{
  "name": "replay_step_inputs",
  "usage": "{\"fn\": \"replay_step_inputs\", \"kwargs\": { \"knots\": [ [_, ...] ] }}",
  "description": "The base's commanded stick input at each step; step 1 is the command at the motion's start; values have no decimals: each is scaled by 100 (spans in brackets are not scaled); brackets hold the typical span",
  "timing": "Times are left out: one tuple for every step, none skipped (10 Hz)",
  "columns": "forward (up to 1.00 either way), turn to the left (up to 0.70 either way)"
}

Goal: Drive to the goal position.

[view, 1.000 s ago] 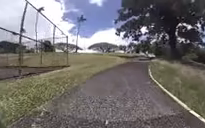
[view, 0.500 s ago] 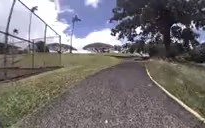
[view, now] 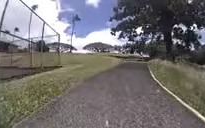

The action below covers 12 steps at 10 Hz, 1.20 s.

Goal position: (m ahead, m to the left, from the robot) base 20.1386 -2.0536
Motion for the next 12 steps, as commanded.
{"fn": "replay_step_inputs", "kwargs": {
  "knots": [
    [70, 0],
    [70, 0],
    [70, 0],
    [70, 0],
    [70, -12],
    [70, -35],
    [70, -35],
    [70, -35],
    [70, -35],
    [70, -34],
    [70, -30],
    [70, -22]
  ]
}}
